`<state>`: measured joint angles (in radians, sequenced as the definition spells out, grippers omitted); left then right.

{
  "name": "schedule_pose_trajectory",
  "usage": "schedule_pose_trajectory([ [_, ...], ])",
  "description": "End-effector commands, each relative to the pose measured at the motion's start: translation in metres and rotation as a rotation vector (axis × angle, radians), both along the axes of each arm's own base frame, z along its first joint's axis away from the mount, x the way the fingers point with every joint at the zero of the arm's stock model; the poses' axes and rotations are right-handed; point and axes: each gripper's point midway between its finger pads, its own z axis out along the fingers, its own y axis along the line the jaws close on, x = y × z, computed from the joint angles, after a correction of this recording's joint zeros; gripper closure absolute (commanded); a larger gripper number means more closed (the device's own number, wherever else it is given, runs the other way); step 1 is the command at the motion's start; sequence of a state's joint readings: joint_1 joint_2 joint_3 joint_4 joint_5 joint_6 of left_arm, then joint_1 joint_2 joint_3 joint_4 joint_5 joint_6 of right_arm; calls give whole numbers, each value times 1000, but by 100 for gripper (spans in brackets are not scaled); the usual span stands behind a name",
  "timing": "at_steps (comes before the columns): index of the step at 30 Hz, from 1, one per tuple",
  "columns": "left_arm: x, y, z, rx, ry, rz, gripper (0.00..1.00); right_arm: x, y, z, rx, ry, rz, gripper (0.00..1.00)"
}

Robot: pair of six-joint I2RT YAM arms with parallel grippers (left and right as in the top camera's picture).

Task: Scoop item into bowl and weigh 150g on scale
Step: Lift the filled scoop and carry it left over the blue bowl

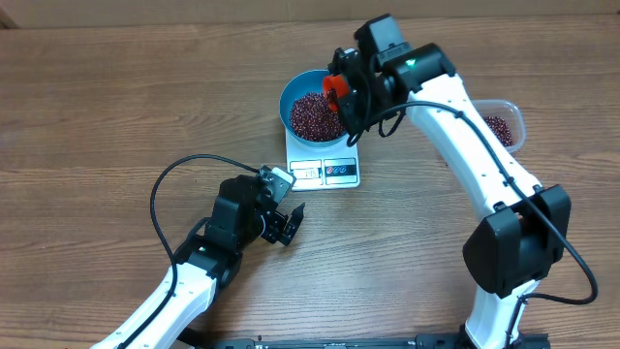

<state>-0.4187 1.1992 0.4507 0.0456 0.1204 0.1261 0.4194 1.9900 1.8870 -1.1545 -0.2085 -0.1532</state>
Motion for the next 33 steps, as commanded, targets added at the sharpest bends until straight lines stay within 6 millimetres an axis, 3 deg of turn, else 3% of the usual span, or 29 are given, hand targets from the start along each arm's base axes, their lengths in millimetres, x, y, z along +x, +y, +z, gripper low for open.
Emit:
schedule_pose_trajectory([
  [1,0,-1,-2,-9,11,6,0,12,-5,27,-69,-129,-47,96],
  [33,0,-1,-2,-9,11,6,0,24,-1,33,-82,-199,-49,96],
])
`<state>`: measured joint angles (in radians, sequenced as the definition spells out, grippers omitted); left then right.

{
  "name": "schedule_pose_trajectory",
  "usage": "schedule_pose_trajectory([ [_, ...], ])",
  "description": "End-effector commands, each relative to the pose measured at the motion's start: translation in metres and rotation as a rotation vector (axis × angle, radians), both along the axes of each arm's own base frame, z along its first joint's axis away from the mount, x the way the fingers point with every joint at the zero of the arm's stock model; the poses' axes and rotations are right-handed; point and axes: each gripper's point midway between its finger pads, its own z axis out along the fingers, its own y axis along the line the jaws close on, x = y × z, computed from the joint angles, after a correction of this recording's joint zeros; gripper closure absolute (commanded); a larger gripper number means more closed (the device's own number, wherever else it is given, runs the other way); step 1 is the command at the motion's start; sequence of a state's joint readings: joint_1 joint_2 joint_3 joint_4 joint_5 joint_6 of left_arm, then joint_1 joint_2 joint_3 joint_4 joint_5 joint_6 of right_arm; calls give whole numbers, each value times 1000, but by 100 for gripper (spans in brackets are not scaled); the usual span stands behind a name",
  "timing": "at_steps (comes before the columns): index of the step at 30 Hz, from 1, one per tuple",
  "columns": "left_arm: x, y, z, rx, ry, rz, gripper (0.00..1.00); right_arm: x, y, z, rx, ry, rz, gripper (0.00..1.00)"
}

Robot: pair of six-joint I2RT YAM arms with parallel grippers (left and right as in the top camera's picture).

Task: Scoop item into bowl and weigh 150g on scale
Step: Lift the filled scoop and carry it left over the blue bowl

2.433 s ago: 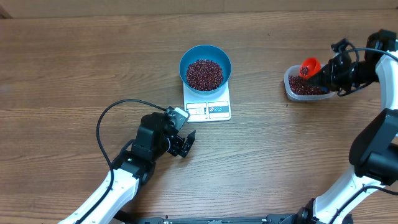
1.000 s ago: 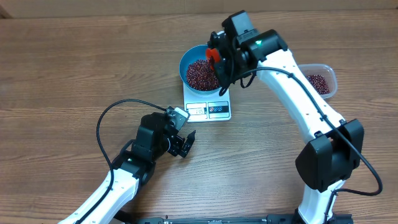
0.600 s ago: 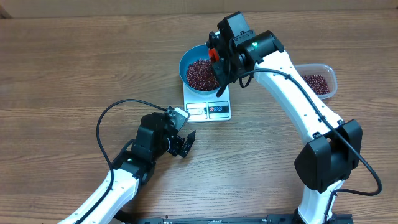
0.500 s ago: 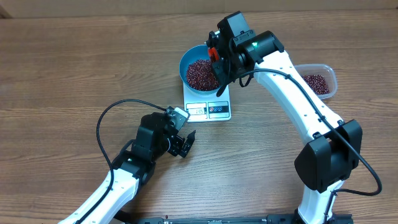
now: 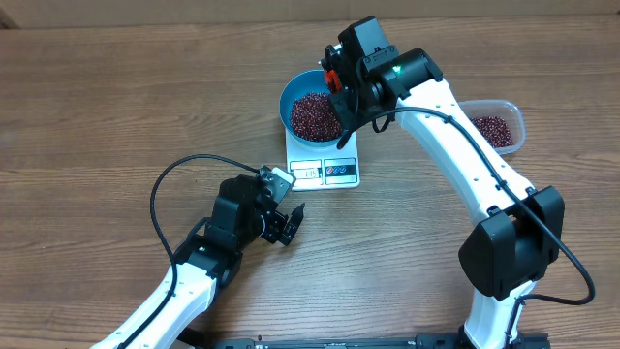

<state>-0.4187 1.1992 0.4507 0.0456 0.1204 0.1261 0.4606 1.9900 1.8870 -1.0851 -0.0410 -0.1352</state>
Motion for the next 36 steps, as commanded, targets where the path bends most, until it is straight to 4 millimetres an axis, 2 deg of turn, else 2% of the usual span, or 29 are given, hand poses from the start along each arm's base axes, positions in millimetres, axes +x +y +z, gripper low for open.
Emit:
schedule_pose_trajectory([
  [1,0,-1,-2,-9,12,6,0,5,0,30,22,-76,-3,96],
  [36,0,-1,-2,-9,11,6,1,8,-2,31,0,-97,12,96],
])
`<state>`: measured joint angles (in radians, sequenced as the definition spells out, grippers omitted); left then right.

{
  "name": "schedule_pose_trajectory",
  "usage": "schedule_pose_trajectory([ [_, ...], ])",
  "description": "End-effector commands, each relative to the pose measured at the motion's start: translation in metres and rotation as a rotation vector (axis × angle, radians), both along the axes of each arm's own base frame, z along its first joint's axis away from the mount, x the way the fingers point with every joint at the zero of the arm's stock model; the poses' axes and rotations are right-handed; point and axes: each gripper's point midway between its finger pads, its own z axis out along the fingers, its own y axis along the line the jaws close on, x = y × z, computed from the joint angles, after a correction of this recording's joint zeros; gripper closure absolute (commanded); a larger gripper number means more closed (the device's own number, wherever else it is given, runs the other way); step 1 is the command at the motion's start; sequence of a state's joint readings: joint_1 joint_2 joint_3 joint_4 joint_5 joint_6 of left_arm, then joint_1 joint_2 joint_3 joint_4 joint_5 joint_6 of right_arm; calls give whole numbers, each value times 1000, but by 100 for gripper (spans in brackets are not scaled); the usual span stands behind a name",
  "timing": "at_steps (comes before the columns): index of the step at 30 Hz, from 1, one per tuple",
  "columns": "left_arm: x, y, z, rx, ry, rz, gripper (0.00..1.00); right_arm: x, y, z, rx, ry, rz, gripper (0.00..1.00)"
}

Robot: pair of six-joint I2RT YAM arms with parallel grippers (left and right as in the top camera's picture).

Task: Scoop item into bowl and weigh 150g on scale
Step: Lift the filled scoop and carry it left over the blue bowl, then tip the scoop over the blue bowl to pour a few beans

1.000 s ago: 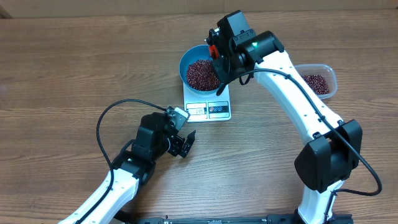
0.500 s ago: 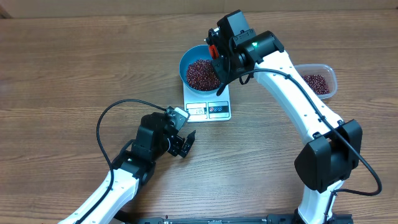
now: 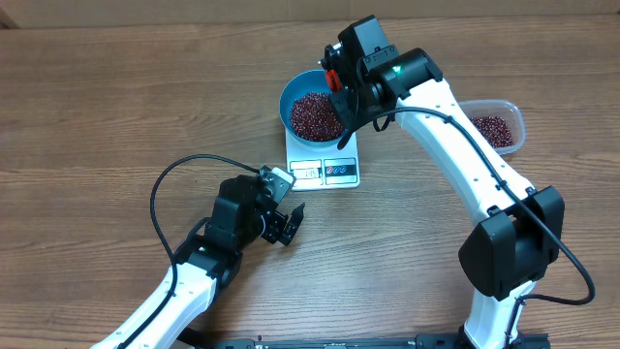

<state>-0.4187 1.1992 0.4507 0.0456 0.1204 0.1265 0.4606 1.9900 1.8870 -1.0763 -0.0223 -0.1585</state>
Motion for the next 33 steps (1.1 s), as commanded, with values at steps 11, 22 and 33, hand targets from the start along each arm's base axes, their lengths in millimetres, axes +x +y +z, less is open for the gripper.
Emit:
schedule_pose_trajectory([
  [11,0,-1,-2,-10,11,7,0,8,-3,31,-6,-98,12,96],
  [22,0,-1,-2,-10,11,7,1,10,-4,32,-18,-112,24,96],
  [33,0,-1,-2,-10,11,7,0,10,-4,32,-19,-112,24,96],
])
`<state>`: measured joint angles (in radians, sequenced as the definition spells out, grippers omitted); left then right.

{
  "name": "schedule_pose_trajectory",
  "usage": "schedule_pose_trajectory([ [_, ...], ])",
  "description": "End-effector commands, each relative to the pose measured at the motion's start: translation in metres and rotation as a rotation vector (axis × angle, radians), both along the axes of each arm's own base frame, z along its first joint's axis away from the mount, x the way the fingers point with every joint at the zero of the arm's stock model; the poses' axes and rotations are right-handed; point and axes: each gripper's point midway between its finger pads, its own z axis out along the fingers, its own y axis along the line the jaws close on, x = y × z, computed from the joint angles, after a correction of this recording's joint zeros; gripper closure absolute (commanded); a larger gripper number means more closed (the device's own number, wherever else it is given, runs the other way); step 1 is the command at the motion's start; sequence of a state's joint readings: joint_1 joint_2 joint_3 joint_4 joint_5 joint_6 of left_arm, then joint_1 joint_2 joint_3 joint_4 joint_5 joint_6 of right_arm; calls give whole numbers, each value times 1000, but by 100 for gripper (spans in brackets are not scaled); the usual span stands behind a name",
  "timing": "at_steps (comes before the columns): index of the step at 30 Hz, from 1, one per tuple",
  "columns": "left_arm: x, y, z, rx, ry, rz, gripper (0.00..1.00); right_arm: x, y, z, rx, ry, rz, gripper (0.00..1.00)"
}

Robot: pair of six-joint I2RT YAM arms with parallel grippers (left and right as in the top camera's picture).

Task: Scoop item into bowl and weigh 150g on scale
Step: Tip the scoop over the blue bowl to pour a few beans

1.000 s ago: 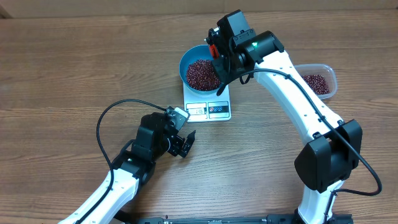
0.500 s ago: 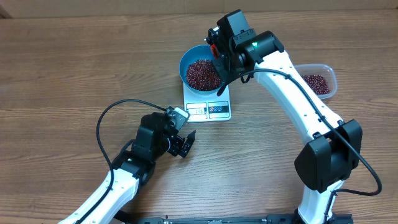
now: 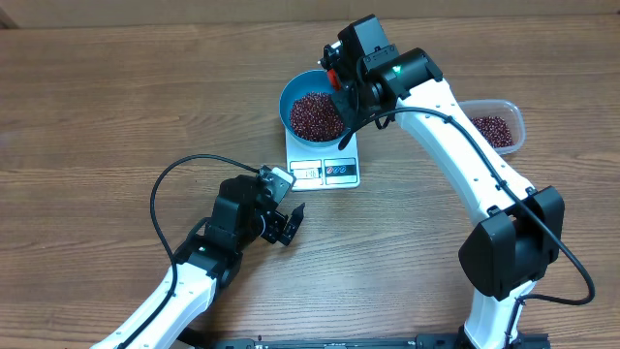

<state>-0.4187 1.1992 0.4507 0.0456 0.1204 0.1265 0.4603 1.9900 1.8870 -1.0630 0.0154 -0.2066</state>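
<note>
A blue bowl (image 3: 308, 109) heaped with dark red beans sits on the white scale (image 3: 325, 167) at the middle of the table. My right gripper (image 3: 338, 85) hangs over the bowl's right rim, largely hidden beneath its own wrist. It is shut on a red scoop (image 3: 331, 68), of which only a small red piece shows at the wrist's left edge. My left gripper (image 3: 290, 224) rests low on the table in front of the scale, fingers apart and holding nothing.
A clear plastic container (image 3: 497, 128) with more red beans stands to the right of the scale, behind the right arm. The left arm's black cable (image 3: 160, 194) loops over the table at the left.
At first the right gripper held the red scoop in plain view over the bowl's right side. A second later the wrist stood a little further back and left, with the scoop mostly hidden under it. It has stayed there since. The left arm never moved.
</note>
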Motion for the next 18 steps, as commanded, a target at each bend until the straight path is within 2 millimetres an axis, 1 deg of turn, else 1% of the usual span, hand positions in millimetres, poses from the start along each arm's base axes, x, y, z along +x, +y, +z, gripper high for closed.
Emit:
schedule_pose_trajectory([
  [1,0,-1,-2,-10,11,7,1,5,1,30,25,-74,0,96],
  [18,0,-1,-2,-10,11,7,0,7,2,32,6,-99,49,96],
])
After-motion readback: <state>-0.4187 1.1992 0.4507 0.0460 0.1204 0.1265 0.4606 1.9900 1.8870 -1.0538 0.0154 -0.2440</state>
